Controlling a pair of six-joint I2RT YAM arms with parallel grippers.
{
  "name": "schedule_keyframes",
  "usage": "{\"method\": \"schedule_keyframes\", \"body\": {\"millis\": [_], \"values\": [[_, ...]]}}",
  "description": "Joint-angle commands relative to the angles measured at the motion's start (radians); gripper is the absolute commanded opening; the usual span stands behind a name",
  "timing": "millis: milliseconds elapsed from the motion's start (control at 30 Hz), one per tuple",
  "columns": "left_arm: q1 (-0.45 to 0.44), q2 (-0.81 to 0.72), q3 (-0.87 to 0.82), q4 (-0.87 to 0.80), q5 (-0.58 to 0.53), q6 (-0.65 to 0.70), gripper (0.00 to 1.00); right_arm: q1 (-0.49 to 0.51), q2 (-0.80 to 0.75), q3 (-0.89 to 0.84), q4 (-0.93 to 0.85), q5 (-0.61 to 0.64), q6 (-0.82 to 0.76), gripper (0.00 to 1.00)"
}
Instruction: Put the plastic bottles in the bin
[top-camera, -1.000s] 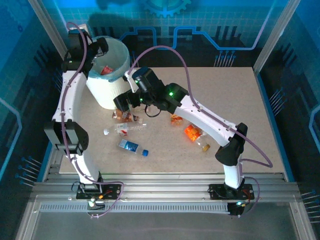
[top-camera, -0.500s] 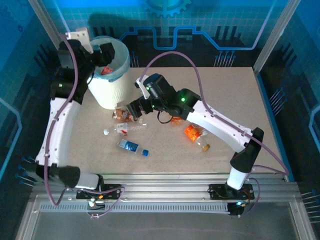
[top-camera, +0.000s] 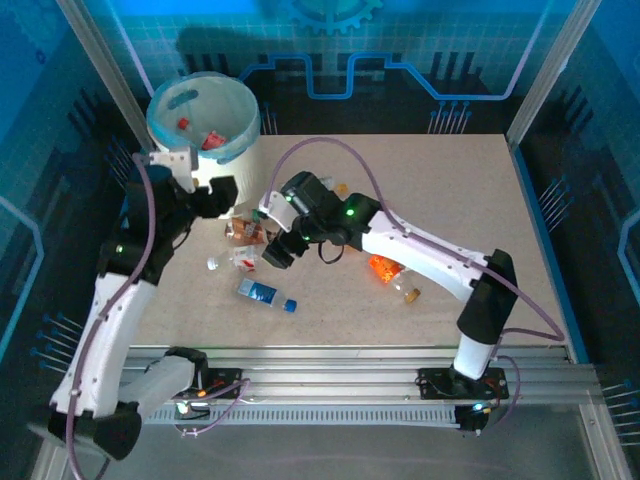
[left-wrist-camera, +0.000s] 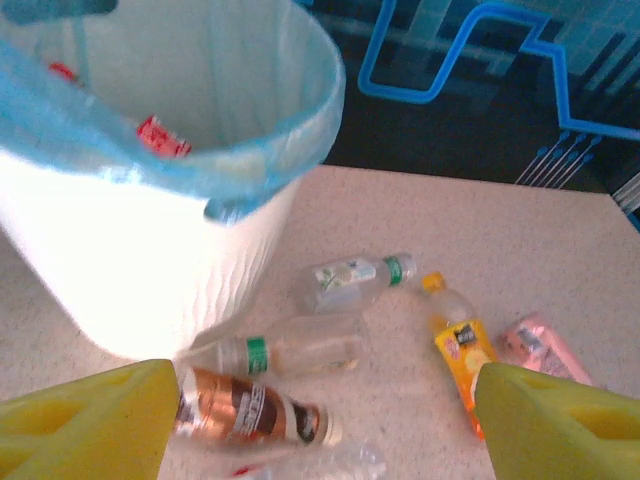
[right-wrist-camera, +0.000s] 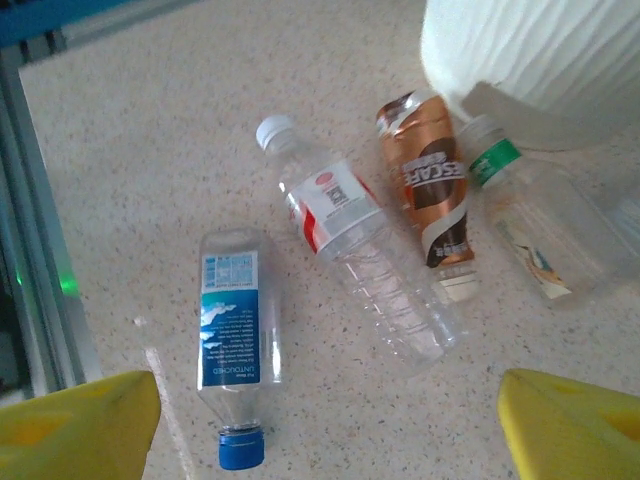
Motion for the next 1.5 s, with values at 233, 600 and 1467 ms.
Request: {"method": "schedule_keyframes", "body": {"millis": [233, 600, 1467], "values": [[0.023, -0.274, -0.26, -0.083, -0.196, -0.031, 0.79, -0.004, 0.241, 0.087, 0.032, -0.051, -0.248, 0.92], [0.037, -0.395, -0.357, -0.074, -0.24, -0.076, 0.79, -0.03, 0.474, 0.257, -0.042, -0.001, -0.315, 0.94], [0.039, -0.401, -0.321, -0.1, -0.205, -0.096, 0.79, -0.035, 0.446, 0.17, -0.084, 0.062, -0.34, 0.57]]}}
